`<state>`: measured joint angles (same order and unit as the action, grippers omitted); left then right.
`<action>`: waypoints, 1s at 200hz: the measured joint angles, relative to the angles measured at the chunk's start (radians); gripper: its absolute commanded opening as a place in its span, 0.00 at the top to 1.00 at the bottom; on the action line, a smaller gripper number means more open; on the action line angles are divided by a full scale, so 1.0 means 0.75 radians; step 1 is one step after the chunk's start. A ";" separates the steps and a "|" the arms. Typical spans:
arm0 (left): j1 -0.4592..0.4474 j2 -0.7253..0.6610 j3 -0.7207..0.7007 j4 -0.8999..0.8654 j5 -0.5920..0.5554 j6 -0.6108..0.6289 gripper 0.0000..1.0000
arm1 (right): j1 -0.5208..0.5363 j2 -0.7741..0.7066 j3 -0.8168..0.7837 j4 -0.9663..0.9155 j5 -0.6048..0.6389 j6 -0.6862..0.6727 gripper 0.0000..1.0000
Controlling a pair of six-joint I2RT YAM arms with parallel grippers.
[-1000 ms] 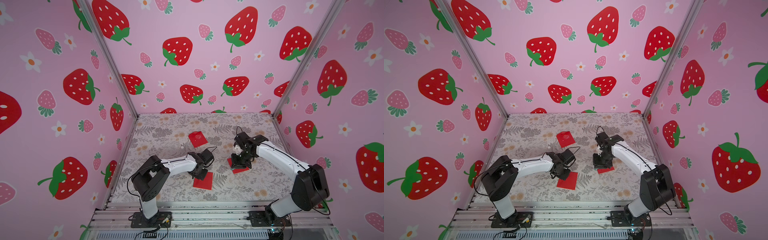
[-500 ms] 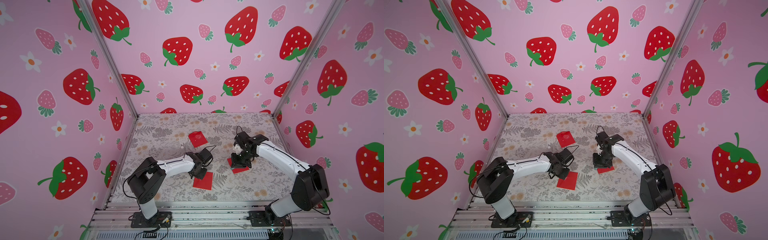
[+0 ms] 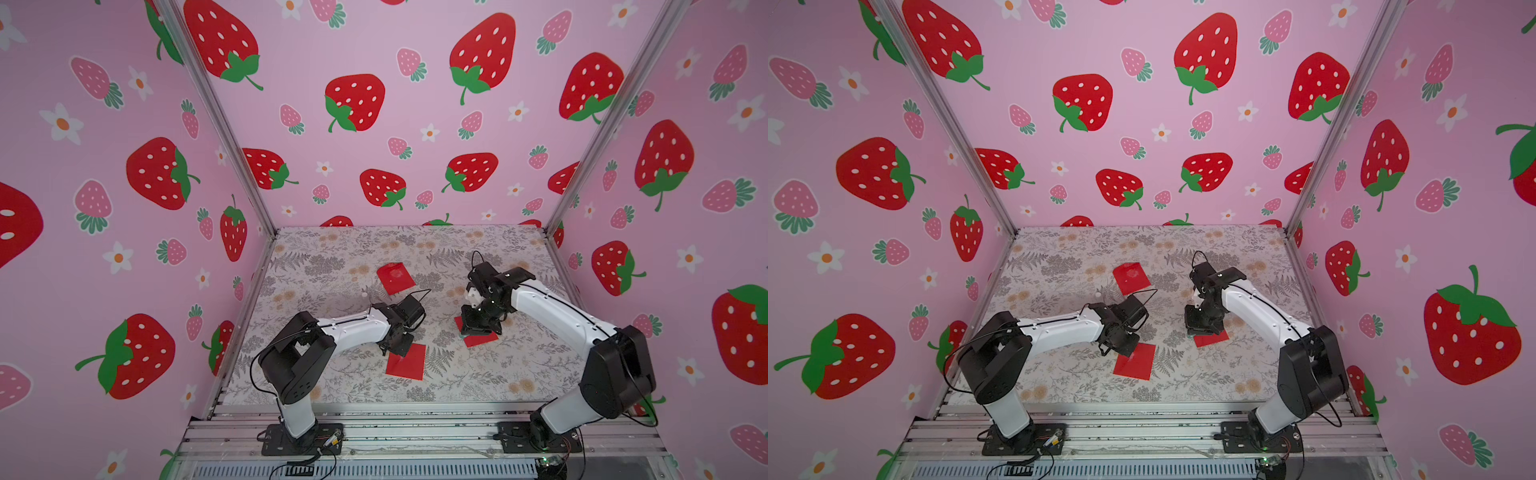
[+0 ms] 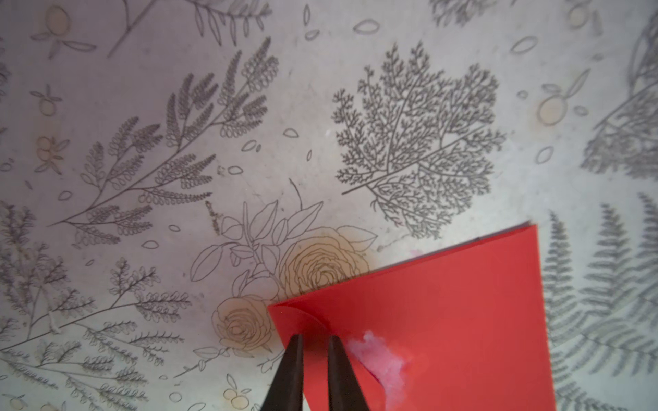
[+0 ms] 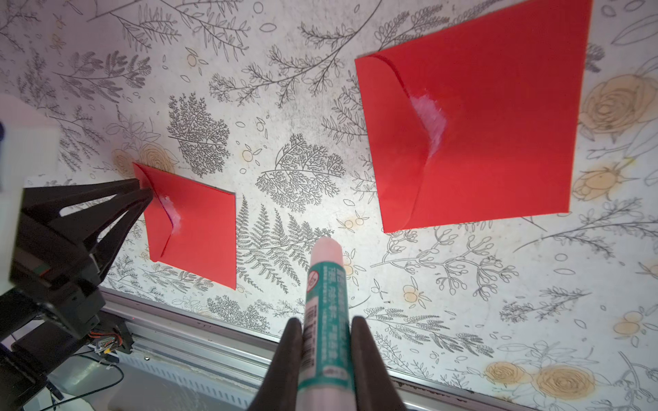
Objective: Seal the envelope with a glue stick
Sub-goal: Seal the envelope at the center of the board.
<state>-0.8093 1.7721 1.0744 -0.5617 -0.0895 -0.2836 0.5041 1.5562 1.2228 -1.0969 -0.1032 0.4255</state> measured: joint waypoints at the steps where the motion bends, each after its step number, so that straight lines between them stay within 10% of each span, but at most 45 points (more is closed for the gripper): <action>1: 0.000 0.000 0.000 0.001 0.001 0.000 0.85 | 0.000 0.000 0.000 0.000 0.000 0.000 1.00; 125: 0.021 -0.095 -0.008 0.002 0.002 0.014 0.80 | 0.000 -0.011 0.002 -0.001 0.023 0.008 1.00; 200: 0.238 -0.144 0.195 -0.012 0.061 0.115 0.70 | 0.000 -0.050 0.036 0.015 0.040 0.031 1.00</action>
<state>-0.6308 1.6638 1.2209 -0.5705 -0.0441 -0.1970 0.5041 1.5188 1.2495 -1.0859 -0.0731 0.4484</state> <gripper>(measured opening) 0.293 0.207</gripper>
